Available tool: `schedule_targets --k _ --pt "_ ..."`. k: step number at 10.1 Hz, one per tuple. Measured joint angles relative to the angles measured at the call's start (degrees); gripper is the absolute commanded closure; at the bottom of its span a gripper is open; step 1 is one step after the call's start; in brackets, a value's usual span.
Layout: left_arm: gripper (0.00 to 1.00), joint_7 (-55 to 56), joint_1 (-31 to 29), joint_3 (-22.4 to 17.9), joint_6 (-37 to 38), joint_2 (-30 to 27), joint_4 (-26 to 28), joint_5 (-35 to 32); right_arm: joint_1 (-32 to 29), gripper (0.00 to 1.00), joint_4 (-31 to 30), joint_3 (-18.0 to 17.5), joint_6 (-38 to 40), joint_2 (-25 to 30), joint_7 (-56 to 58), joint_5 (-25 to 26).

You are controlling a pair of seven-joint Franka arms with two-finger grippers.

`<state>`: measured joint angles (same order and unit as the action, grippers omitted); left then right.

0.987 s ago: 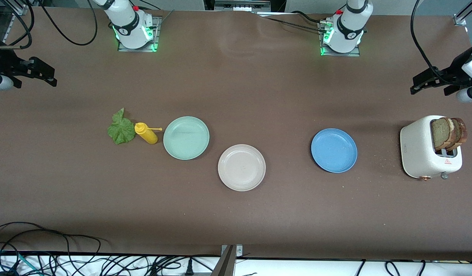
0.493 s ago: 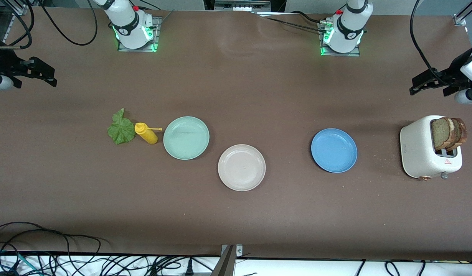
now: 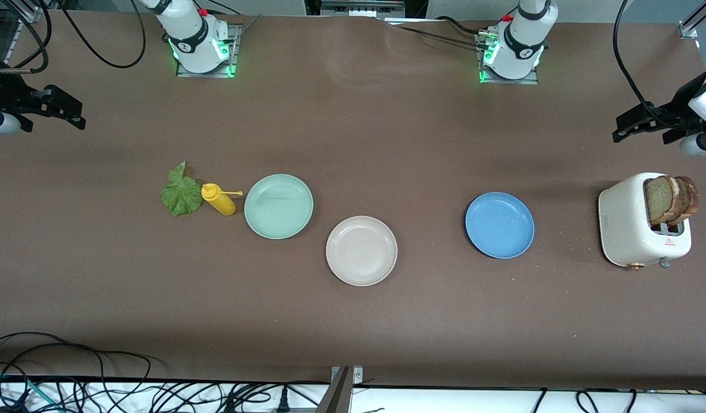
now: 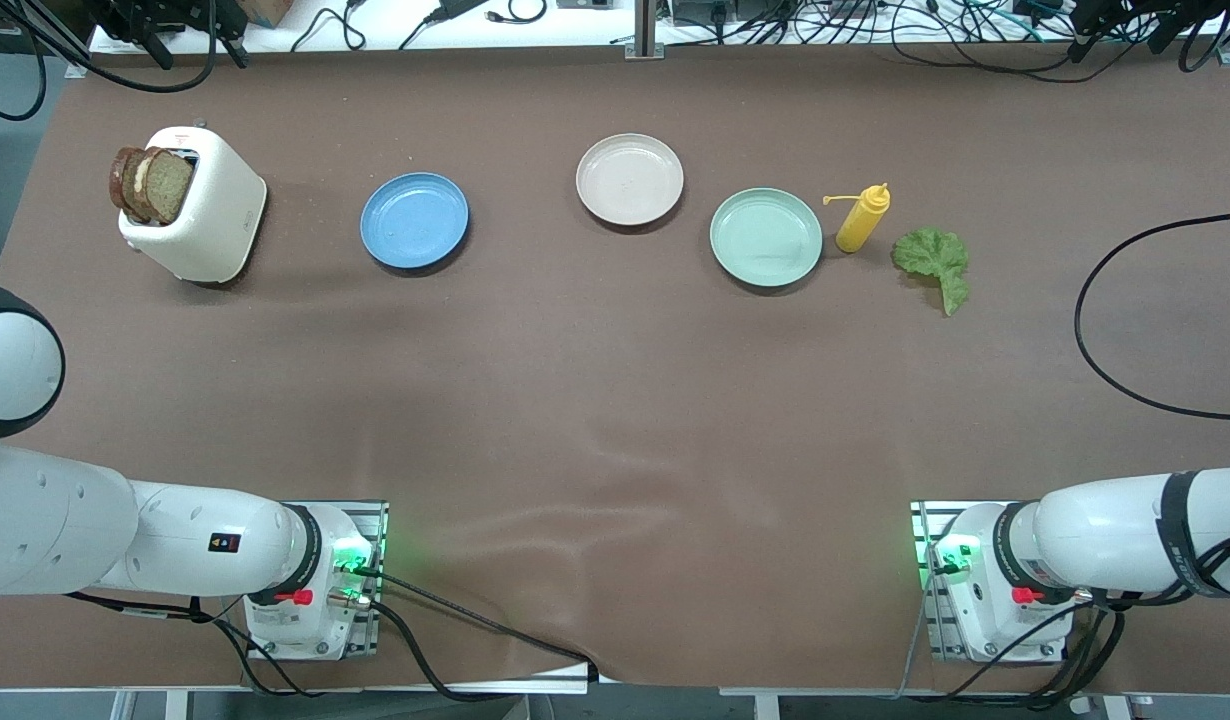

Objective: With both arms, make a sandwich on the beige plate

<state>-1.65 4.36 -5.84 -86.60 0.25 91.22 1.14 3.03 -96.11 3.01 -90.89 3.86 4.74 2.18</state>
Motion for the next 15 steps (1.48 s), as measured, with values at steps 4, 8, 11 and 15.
schedule_targets --k 4,8,11,15 --pt "0.00 0.0 0.0 0.0 0.0 0.0 0.0 0.0 0.0 0.00 0.0 0.0 0.0 0.0 0.0 0.0" --pt "0.00 0.0 0.0 0.0 0.0 0.0 0.0 0.0 0.0 0.00 0.0 0.0 0.2 0.0 0.0 0.0" --pt "0.00 0.0 0.0 0.0 0.0 0.0 0.0 0.0 0.0 0.00 0.0 0.1 0.5 0.0 0.0 0.0" --pt "0.00 0.0 -1.5 -0.4 0.1 2.0 0.0 0.0 0.0 0.00 0.0 0.1 0.5 0.0 0.0 0.0"
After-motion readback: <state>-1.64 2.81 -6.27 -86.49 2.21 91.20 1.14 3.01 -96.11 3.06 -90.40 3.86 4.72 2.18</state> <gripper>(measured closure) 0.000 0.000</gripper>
